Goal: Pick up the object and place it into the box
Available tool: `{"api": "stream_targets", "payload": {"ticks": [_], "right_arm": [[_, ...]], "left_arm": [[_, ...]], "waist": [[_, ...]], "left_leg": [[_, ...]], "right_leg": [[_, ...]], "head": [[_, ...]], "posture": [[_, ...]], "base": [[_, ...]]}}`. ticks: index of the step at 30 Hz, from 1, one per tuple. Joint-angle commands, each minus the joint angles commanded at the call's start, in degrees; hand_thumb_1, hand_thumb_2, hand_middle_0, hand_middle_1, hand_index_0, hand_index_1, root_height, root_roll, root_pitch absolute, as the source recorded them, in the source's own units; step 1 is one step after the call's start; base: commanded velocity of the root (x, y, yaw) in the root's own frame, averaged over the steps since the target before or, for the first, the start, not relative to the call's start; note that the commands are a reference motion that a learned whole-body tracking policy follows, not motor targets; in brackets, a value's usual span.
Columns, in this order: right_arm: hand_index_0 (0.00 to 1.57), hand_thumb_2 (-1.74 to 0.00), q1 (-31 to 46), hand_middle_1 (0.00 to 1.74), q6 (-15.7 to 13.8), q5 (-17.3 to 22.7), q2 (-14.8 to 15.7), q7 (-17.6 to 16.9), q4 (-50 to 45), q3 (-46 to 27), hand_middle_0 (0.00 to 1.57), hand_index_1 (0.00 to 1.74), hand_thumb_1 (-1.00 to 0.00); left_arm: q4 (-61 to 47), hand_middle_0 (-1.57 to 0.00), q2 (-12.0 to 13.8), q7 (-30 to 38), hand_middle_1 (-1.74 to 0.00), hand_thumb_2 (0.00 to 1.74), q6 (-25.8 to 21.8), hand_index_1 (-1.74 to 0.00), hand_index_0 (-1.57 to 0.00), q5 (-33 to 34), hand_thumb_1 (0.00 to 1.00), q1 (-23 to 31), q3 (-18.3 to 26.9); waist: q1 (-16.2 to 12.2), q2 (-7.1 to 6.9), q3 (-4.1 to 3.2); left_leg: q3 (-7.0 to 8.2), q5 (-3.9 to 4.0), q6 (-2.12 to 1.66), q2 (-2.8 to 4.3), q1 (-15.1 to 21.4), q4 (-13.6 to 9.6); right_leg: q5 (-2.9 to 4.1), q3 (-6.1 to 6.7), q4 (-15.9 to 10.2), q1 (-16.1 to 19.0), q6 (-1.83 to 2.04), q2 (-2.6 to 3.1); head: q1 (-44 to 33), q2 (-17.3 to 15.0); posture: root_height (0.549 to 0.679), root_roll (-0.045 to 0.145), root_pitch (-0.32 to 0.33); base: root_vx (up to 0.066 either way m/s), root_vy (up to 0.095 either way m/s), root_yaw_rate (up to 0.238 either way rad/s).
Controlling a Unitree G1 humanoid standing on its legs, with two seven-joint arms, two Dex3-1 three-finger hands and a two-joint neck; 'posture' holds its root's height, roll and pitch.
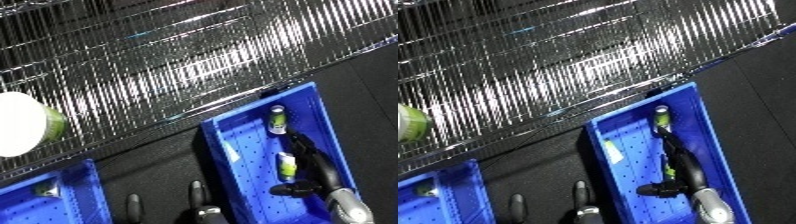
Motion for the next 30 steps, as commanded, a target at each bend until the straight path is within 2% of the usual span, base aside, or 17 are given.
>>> {"api": "stream_targets", "payload": {"ticks": [2, 5, 8, 10, 14, 20, 25, 30], "right_arm": [[0.0, 0.0, -0.6, 0.0, 1.7, 0.0, 0.5, 0.9, 0.3, 0.6, 0.0, 0.0, 0.0], [0.0, 0.0, -1.2, 0.0, 5.9, -1.1, 1.1, 2.8, 2.0, 1.2, 0.0, 0.0, 0.0], [0.0, 0.0, -1.7, 0.0, 11.5, -4.0, 1.6, 5.4, 5.1, 1.9, 0.0, 0.0, 0.0], [0.0, 0.0, -1.9, 0.0, 13.7, -4.9, 1.9, 6.3, 7.3, 2.4, 0.0, 0.0, 0.0], [0.0, 0.0, -2.0, 0.0, 13.7, -2.6, 2.3, 6.1, 9.8, 2.5, 0.0, 0.0, 0.0], [0.0, 0.0, -2.7, 0.0, 13.3, -4.6, 3.3, 4.8, 9.7, 4.1, 0.0, 0.0, 0.0], [0.0, 0.0, -2.6, 0.0, 12.7, -3.4, 3.8, 4.2, 10.6, 4.8, 0.0, 0.0, 0.0], [0.0, 0.0, -2.5, 0.0, 12.2, -2.8, 4.5, 4.3, 11.6, 5.4, 0.0, 0.0, 0.0]], "left_arm": [[0.3, 0.0, 0.1, -0.1, 0.0, 0.0, 0.2, 0.0, 0.0, 0.4, 0.0, -0.6, 0.0], [0.7, 0.0, 0.2, -0.3, 0.0, 0.0, 0.7, 0.0, 0.0, 1.0, 0.0, -1.5, 0.0], [0.9, 0.0, 0.0, -0.5, 0.0, 0.0, 1.4, 0.0, 0.0, 2.1, 0.0, -2.5, -0.3], [0.8, 0.0, -0.1, -0.5, 0.0, 0.0, 1.5, 0.0, 0.0, 2.9, 0.0, -3.0, -0.8], [0.4, 0.0, 0.0, -0.6, 0.0, 0.0, 1.1, 0.0, 0.0, 4.1, 0.0, -3.4, -2.1], [-0.6, 0.0, 0.9, 0.1, 0.0, 0.0, 0.4, 0.0, 0.0, 4.5, 0.0, -3.6, -2.8], [-0.9, 0.0, 1.4, 0.4, 0.0, 0.0, -1.7, 0.0, 0.0, 2.7, 0.0, -3.4, -2.3], [-2.7, 0.0, 1.8, 0.4, 0.0, 0.0, -4.7, 0.0, 0.0, -0.8, 0.0, -3.0, -1.4]], "waist": [[0.4, -0.1, 0.0], [1.1, -0.15, 0.0], [1.9, -0.04, 0.0], [2.6, 0.1, 0.0], [3.8, 0.4, 0.0], [5.1, 0.19, 0.0], [6.0, -0.09, 0.0], [7.4, -0.61, 0.0]], "left_leg": [[-0.25, 0.42, -0.08, 0.14, 0.1, -0.4], [-0.68, 1.17, -0.25, 0.26, 0.1, -1.0], [-1.17, 1.72, -0.36, 0.1, 0.1, -1.4], [-1.59, 1.84, -0.37, -0.13, -0.1, -1.3], [-2.15, 1.7, -0.29, -0.58, -0.8, -0.1], [-2.42, 1.38, -0.14, -0.78, -2.3, 1.9], [-2.7, 1.3, 0.11, -0.82, -2.9, 2.4], [-3.24, 1.33, 0.25, -0.76, -3.7, 2.8]], "right_leg": [[-0.24, -0.29, 0.2, 0.2, 0.04, -0.05], [-0.65, -0.77, 0.8, 0.4, 0.06, -0.26], [-0.85, -1.33, 1.1, 0.4, 0.15, -0.75], [-0.89, -1.76, 1.4, 0.4, 0.24, -1.18], [-0.81, -2.46, 2.1, 0.2, 0.48, -1.89], [-0.66, -3.07, 2.4, -0.3, 0.69, -2.1], [-1.13, -3.56, 3.0, -0.3, 0.63, -2.22], [-1.53, -4.64, 3.8, -0.6, 0.66, -2.61]], "head": [[-3.3, 0.1], [-9.3, 0.4], [-13.4, 0.1], [-16.1, 0.2], [-20.7, 1.2], [-27.5, 3.6], [-32.9, 6.3], [-35.2, 7.7]], "posture": [[0.646, 0.066, 0.047], [0.645, 0.064, 0.044], [0.645, 0.064, 0.041], [0.644, 0.065, 0.038], [0.643, 0.067, 0.033], [0.642, 0.064, 0.035], [0.641, 0.058, 0.036], [0.639, 0.05, 0.04]], "base": [[0.003, -0.022, 0.125], [0.004, -0.011, 0.156], [0.004, -0.013, 0.214], [0.01, -0.042, 0.285], [0.015, -0.051, 0.296], [-0.003, -0.037, 0.19], [0.01, 0.001, 0.068], [0.005, -0.001, 0.107]]}}
